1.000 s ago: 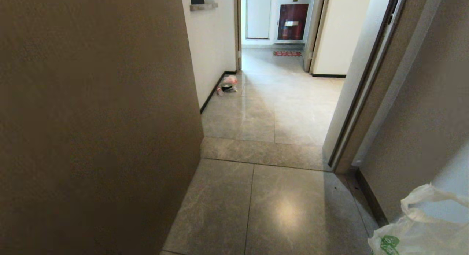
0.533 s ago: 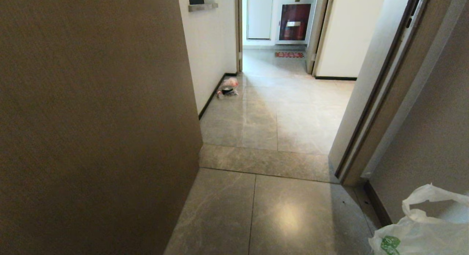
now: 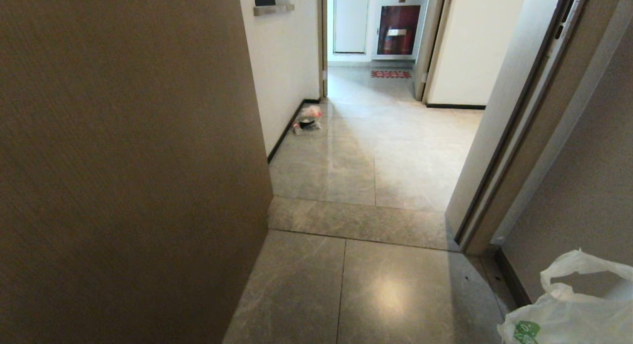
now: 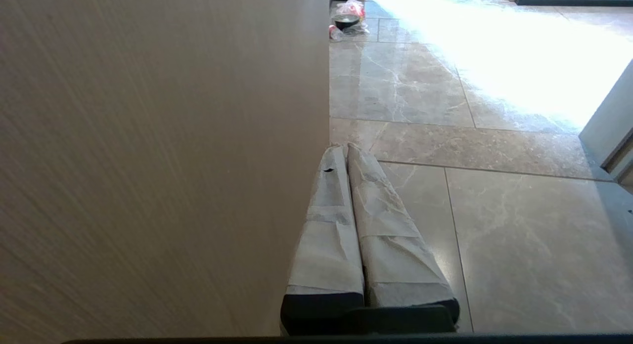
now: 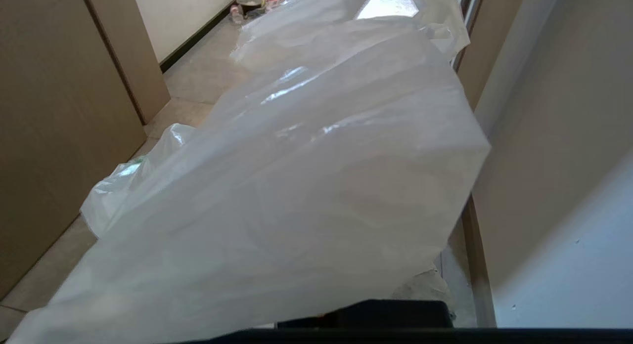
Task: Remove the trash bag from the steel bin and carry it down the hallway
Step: Put the trash bag at the door
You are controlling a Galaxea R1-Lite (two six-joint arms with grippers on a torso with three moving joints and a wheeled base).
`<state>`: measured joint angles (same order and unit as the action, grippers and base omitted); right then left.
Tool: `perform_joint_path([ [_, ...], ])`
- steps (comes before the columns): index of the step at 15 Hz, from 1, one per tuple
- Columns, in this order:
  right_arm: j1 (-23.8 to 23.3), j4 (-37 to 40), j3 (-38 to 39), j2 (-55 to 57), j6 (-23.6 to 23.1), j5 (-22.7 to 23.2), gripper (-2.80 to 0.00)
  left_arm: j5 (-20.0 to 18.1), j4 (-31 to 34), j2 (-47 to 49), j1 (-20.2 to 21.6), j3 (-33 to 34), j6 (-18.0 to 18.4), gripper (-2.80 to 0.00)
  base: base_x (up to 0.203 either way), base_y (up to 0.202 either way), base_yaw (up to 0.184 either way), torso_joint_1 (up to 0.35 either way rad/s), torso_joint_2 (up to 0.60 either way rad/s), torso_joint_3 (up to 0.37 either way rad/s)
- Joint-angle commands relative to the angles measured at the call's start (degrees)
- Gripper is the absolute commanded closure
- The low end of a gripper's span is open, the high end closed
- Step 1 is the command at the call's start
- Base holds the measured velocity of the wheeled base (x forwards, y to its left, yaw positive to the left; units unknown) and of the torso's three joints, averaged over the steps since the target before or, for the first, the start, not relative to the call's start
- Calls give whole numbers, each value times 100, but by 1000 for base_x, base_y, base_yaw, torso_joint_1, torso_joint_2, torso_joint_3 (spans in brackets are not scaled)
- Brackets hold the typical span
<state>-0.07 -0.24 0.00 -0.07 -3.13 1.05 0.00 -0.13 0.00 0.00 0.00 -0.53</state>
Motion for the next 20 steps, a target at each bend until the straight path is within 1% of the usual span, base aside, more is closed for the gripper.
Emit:
perform_joint_path([
  [1, 4, -2, 7, 7, -2, 8, 0, 0, -4, 9, 0, 0, -8, 0, 0, 0, 0, 0, 0, 0],
  [5, -1, -2, 0, 7, 0, 3, 0, 0, -4, 0, 0, 0, -17, 0, 0, -14, 1, 1, 1, 1],
  [11, 3, -2, 7, 7, 4, 1, 0, 0, -4, 0, 0, 0, 0, 0, 0, -165, -3, 3, 2, 3],
  [19, -1, -2, 0, 7, -3, 1, 0, 0, -4, 0, 0, 0, -8, 0, 0, -7, 0, 0, 1, 0],
  [20, 0, -2, 0, 7, 5, 1, 0, 0, -4, 9, 0, 0, -8, 0, 105, 0, -2, 4, -1, 1],
])
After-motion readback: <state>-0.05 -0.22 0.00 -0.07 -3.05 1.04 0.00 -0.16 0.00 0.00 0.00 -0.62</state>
